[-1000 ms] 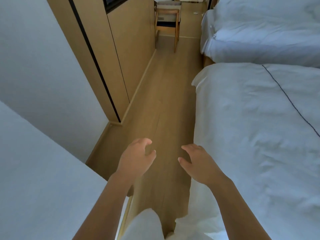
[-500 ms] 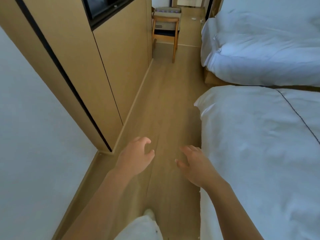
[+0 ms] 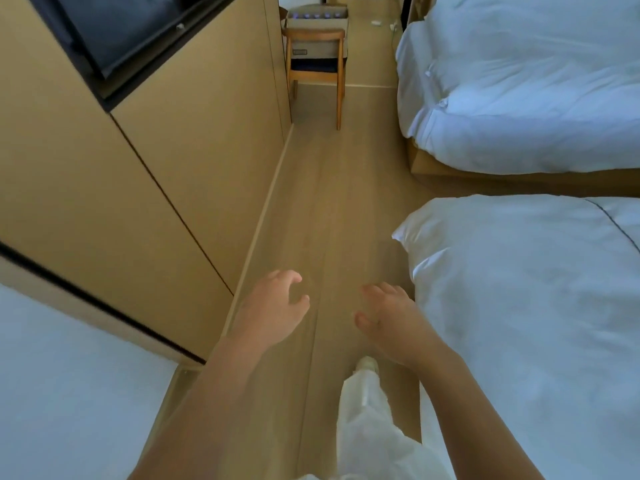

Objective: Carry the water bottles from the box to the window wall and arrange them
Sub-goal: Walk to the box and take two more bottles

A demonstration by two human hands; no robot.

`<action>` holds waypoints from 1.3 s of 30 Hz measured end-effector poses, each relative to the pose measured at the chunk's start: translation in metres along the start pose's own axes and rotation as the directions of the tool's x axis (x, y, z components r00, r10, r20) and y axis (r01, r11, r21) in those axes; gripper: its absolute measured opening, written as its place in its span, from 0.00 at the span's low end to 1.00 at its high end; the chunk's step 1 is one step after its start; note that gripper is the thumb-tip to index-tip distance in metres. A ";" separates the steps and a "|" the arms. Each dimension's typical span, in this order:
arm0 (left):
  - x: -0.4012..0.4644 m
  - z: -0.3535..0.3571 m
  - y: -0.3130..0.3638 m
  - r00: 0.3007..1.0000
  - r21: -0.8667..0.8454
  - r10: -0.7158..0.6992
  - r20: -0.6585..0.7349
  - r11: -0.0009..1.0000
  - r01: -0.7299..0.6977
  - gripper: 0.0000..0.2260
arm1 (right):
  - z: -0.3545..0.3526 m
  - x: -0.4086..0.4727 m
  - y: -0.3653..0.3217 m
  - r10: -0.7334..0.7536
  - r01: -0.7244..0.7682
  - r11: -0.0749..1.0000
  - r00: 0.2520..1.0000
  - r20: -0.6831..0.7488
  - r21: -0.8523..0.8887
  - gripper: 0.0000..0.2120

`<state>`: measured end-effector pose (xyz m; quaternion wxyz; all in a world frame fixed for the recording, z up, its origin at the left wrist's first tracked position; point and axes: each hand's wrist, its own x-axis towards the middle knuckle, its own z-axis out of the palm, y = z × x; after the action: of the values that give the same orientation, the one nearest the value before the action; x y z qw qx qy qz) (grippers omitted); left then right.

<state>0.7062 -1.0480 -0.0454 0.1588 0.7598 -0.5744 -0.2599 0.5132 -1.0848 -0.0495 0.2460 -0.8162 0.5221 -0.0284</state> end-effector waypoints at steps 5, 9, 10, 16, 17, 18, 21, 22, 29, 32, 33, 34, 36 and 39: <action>0.118 -0.011 0.041 0.999 -0.014 -0.041 -0.014 0.999 0.040 0.18 | -0.052 0.107 0.045 -0.004 0.005 0.999 1.000 0.025 -0.040 0.23; 0.199 -0.018 0.069 0.997 -0.018 -0.065 -0.036 0.998 0.064 0.18 | -0.096 0.190 0.071 -0.035 0.036 0.997 0.999 0.024 -0.068 0.23; 0.217 -0.020 0.074 0.997 -0.018 -0.069 -0.046 0.997 0.068 0.17 | -0.104 0.209 0.075 -0.045 0.047 0.996 0.999 0.022 -0.072 0.23; 0.320 -0.037 0.081 0.991 -0.006 -0.087 -0.099 0.996 0.087 0.17 | -0.134 0.315 0.091 -0.068 0.074 0.993 0.996 0.063 -0.093 0.24; 0.340 -0.041 0.080 0.990 -0.014 -0.084 -0.111 0.996 0.083 0.17 | -0.138 0.334 0.093 -0.072 0.078 0.992 0.995 0.067 -0.096 0.25; 0.359 -0.044 0.078 0.989 -0.020 -0.080 -0.122 0.997 0.078 0.17 | -0.141 0.354 0.094 -0.073 0.080 0.992 0.995 0.067 -0.099 0.25; 0.422 -0.055 0.074 0.989 -0.028 -0.064 -0.136 0.998 0.061 0.17 | -0.152 0.418 0.095 -0.069 0.074 0.992 0.996 0.055 -0.100 0.24; 0.446 -0.060 0.072 0.989 -0.028 -0.056 -0.138 0.998 0.052 0.17 | -0.157 0.441 0.094 -0.071 0.075 0.992 0.996 0.048 -0.099 0.24; 0.616 -0.129 0.052 0.991 0.023 0.011 -0.132 1.000 -0.008 0.16 | -0.198 0.607 0.063 -0.059 0.061 0.994 0.998 0.021 -0.096 0.24; 0.680 -0.158 0.049 0.991 0.031 0.040 -0.124 0.999 -0.037 0.16 | -0.214 0.667 0.051 -0.051 0.051 0.995 0.999 0.007 -0.082 0.24; 0.699 -0.165 0.048 0.991 0.027 0.043 -0.125 0.999 -0.040 0.16 | -0.219 0.686 0.049 -0.048 0.048 0.996 0.999 0.003 -0.076 0.24; 0.717 -0.171 0.048 0.992 0.023 0.043 -0.122 0.999 -0.040 0.17 | -0.223 0.703 0.047 -0.046 0.046 0.996 0.999 0.001 -0.072 0.24; 0.750 -0.179 0.046 0.993 0.019 0.041 -0.107 0.999 -0.039 0.16 | -0.231 0.737 0.048 -0.037 0.037 0.997 0.999 0.005 -0.072 0.24; 0.802 -0.187 0.044 0.996 0.029 0.041 -0.082 0.999 -0.038 0.16 | -0.242 0.788 0.055 -0.019 0.019 0.998 1.000 0.011 -0.059 0.25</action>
<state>0.9441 -1.8372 -0.0396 0.1771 0.7605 -0.5857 -0.2171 0.7513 -1.8759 -0.0264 0.2242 -0.8281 0.5136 -0.0112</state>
